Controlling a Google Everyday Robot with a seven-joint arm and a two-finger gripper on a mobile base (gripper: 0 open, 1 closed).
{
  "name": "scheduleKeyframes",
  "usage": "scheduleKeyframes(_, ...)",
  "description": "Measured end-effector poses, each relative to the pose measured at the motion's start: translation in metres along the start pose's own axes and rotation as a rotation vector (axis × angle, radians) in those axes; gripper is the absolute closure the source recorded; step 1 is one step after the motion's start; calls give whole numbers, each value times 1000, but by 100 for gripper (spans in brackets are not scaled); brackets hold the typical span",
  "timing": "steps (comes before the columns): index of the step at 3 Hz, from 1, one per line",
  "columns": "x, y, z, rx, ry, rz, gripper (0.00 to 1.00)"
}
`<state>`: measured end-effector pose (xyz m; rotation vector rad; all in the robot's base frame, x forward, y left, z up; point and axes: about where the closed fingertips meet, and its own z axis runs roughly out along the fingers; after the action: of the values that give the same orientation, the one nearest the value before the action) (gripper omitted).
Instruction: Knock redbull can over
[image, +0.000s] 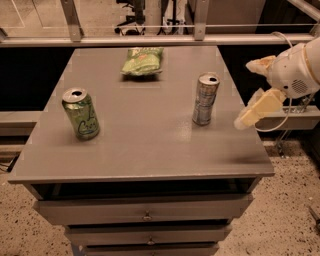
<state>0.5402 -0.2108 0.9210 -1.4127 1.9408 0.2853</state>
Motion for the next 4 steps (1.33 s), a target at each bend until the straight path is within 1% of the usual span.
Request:
scheduleKeyframes(1,-12,-2,33,0,-186,54,0)
scheduleKeyframes(2,-17,8,59,-25,-301,109,0)
scheduleKeyframes(3,-25,16,79,-47,-398,161,0)
scheduleKeyframes(4,-58,26,99,-84,-534,212,0)
